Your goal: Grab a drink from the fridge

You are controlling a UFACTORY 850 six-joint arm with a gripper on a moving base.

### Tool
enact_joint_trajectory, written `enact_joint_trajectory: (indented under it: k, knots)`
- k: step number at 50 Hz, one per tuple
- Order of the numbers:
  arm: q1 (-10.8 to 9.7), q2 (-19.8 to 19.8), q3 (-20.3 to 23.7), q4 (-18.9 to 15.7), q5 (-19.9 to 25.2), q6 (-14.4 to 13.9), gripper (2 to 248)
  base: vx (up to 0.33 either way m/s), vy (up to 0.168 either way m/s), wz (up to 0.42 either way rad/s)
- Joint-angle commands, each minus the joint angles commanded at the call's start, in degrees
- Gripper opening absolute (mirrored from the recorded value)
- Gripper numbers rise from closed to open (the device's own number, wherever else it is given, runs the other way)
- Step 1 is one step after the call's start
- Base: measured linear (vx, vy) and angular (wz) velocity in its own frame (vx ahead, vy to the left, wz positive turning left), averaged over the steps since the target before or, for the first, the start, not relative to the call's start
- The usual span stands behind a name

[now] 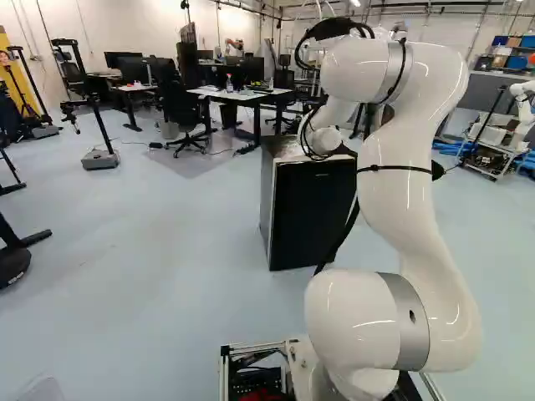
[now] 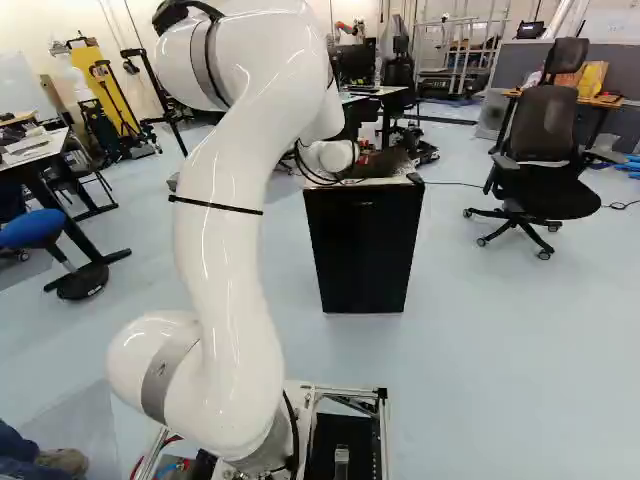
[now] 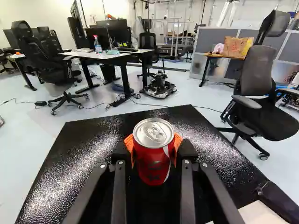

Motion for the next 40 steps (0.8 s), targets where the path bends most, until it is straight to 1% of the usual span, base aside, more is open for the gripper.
enact_joint_trajectory:
  k: [14, 40]
  knots:
    - [0.0, 1.3, 0.0, 0.0, 0.0, 0.0, 99, 0.000, 0.000, 0.000]
    - [0.2, 2.0, 0.9, 0.0, 0.1, 0.0, 99, 0.000, 0.000, 0.000]
